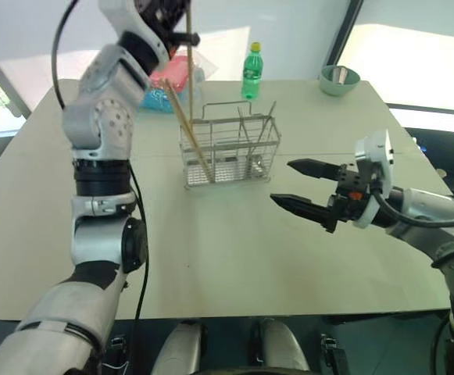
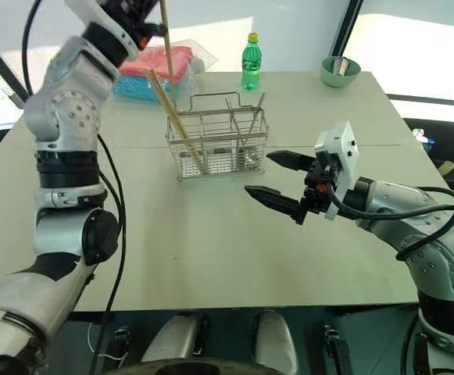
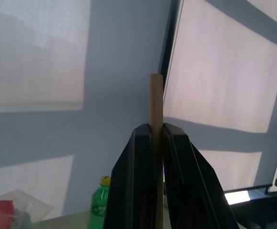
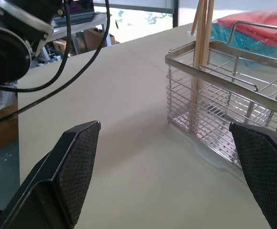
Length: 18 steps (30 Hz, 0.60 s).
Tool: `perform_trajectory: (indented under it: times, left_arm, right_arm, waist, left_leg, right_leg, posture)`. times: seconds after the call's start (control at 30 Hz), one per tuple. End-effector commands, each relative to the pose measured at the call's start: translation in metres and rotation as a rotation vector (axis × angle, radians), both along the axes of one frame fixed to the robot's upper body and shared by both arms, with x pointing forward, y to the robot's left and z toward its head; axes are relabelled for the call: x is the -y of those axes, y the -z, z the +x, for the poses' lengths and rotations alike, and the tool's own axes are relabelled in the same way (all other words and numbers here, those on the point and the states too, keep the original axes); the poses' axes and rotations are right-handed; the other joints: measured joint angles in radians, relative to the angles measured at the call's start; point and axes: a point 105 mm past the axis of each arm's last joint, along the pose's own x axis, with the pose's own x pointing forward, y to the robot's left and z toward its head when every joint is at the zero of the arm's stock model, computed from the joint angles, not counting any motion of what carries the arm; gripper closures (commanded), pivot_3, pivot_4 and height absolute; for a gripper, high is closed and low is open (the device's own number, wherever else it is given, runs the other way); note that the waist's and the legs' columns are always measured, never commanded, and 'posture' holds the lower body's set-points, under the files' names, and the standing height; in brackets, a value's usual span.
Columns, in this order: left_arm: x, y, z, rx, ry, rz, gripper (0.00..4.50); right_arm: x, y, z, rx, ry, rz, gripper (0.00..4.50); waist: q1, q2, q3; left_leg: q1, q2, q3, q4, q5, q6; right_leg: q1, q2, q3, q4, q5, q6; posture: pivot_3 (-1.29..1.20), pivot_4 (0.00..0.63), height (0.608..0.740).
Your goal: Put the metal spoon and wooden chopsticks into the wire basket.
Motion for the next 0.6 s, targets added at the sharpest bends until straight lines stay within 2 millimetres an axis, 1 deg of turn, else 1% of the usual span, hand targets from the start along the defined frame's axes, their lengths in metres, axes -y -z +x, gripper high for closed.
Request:
perform_trajectory:
  times: [0.03, 0.1, 0.2, 0.23, 0.27, 0.33, 0.5, 0.6]
  left_arm:
    - [0.007, 0.010, -0.005, 0.037, 0.006, 0.029, 4.48]
    - [0.011, 0.029, 0.000, 0.006, -0.001, 0.042, 4.48]
    - [0.014, 0.045, 0.003, -0.023, 0.000, 0.034, 4.48]
    - [0.015, 0.050, 0.003, -0.036, 0.001, 0.024, 4.11]
    - [0.015, 0.053, 0.003, -0.045, 0.005, 0.012, 3.64]
    - [0.015, 0.054, 0.002, -0.049, 0.006, -0.002, 2.80]
    - [0.007, 0.047, -0.003, -0.036, -0.015, -0.011, 0.10]
    - [-0.002, 0.035, -0.010, -0.034, 0.012, 0.021, 0.04]
  right_arm:
    - [0.000, -0.011, -0.005, 0.048, 0.001, 0.014, 0.00]
    - [0.000, -0.010, -0.005, 0.047, 0.005, 0.017, 0.00]
    - [0.000, -0.010, -0.005, 0.046, 0.009, 0.019, 0.00]
    - [0.001, -0.011, -0.005, 0.049, 0.011, 0.019, 0.00]
    - [0.001, -0.012, -0.004, 0.051, 0.012, 0.020, 0.00]
    - [0.002, -0.013, -0.003, 0.053, 0.016, 0.022, 0.00]
    - [0.003, -0.012, -0.001, 0.052, 0.019, 0.017, 0.00]
    - [0.003, -0.013, 0.000, 0.053, 0.021, 0.015, 0.00]
  waist:
    - [0.004, 0.000, 0.000]
    - [0.007, 0.003, -0.002]
    - [0.007, 0.002, -0.001]
    - [0.006, 0.002, -0.001]
    - [0.006, 0.001, -0.001]
    - [0.006, 0.001, -0.001]
    - [0.005, 0.001, -0.001]
    - [0.003, 0.001, -0.001]
  left_leg:
    - [0.000, 0.000, 0.000, 0.000, 0.000, 0.000]
    - [0.001, 0.000, 0.000, 0.000, 0.000, 0.001]
    - [0.000, -0.001, 0.000, 0.001, 0.000, 0.001]
    - [-0.001, -0.001, 0.000, 0.001, 0.000, 0.001]
    - [-0.001, -0.001, 0.000, 0.001, 0.000, 0.001]
    - [-0.001, -0.001, -0.001, 0.001, 0.000, 0.001]
    - [-0.001, 0.000, -0.001, 0.001, 0.000, 0.001]
    - [-0.001, 0.000, 0.000, 0.001, 0.000, 0.001]
  right_leg:
    - [0.000, 0.000, 0.000, 0.000, 0.000, 0.000]
    - [0.002, 0.000, 0.000, -0.001, 0.000, 0.000]
    - [0.001, 0.000, 0.000, -0.001, 0.000, 0.000]
    - [0.000, 0.000, 0.000, -0.001, 0.000, 0.000]
    - [0.000, 0.000, 0.000, -0.001, 0.000, 0.000]
    - [0.000, 0.000, 0.000, -0.001, 0.000, 0.000]
    - [0.000, 0.000, 0.000, -0.001, 0.000, 0.000]
    - [0.000, 0.000, 0.000, -0.001, 0.000, 0.000]
  posture:
    - [0.00, 0.150, 0.667]
    - [0.00, 0.150, 0.667]
    - [0.00, 0.150, 0.667]
    - [0.00, 0.150, 0.667]
    - [0.00, 0.150, 0.667]
    - [0.00, 0.150, 0.667]
    - [0.00, 0.150, 0.667]
    - [0.00, 0.150, 0.667]
